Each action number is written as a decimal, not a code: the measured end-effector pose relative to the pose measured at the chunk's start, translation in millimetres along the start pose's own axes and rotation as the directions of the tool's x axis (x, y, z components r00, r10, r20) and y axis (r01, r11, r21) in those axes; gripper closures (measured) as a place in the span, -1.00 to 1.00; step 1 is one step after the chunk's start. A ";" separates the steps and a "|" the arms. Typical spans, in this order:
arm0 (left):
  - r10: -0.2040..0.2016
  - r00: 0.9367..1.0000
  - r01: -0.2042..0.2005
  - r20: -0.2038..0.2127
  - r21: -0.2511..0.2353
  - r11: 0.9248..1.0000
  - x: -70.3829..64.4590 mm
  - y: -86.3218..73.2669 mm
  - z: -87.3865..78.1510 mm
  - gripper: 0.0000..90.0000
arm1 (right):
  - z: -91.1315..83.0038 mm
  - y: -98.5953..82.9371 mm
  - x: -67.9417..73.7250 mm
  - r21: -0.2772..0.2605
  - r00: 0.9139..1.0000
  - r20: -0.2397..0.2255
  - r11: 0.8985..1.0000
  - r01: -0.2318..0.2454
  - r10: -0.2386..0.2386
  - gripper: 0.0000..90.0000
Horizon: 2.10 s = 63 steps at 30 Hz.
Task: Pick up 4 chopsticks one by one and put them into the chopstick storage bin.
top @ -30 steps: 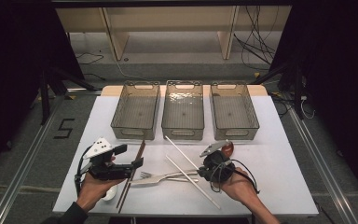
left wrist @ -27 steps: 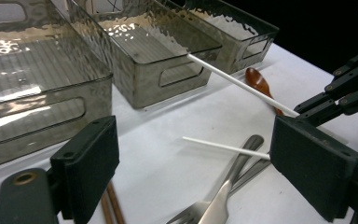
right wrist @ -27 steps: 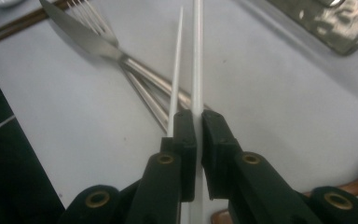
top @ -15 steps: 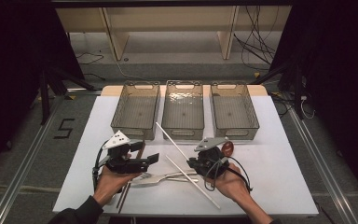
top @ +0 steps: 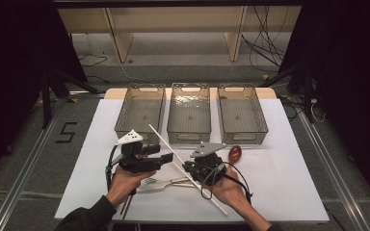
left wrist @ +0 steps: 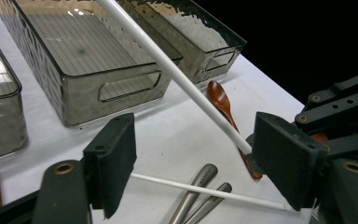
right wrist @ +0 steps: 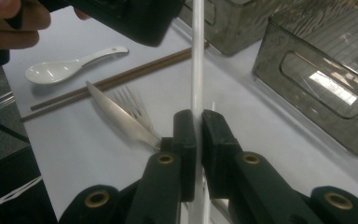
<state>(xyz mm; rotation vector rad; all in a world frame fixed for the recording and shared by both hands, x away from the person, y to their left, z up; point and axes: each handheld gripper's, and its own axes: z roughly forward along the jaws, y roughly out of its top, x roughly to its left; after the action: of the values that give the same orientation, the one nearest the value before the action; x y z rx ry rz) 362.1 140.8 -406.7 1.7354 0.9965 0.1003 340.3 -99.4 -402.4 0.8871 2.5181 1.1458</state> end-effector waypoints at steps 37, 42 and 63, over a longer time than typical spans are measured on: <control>-0.113 0.972 0.113 0.207 0.010 0.994 -2.5 0.0 10.6 0.78 | 3.0 1.3 11.5 -0.078 0.999 -0.040 0.997 0.000 -0.003 0.88; -0.111 0.970 0.109 0.217 0.020 0.994 -4.6 1.9 9.5 0.87 | 1.8 0.1 9.2 -0.082 0.998 -0.055 0.996 -0.016 0.011 0.81; -0.101 0.994 0.103 0.050 -0.023 0.994 52.8 44.4 -32.4 0.87 | -39.5 -41.3 -31.0 0.056 0.990 -0.010 0.988 -0.142 0.143 -0.20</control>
<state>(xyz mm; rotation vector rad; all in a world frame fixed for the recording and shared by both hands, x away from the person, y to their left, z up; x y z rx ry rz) 404.7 196.8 -377.3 1.6529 1.0420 0.0056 329.6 -163.3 -408.1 1.0925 2.5443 1.1317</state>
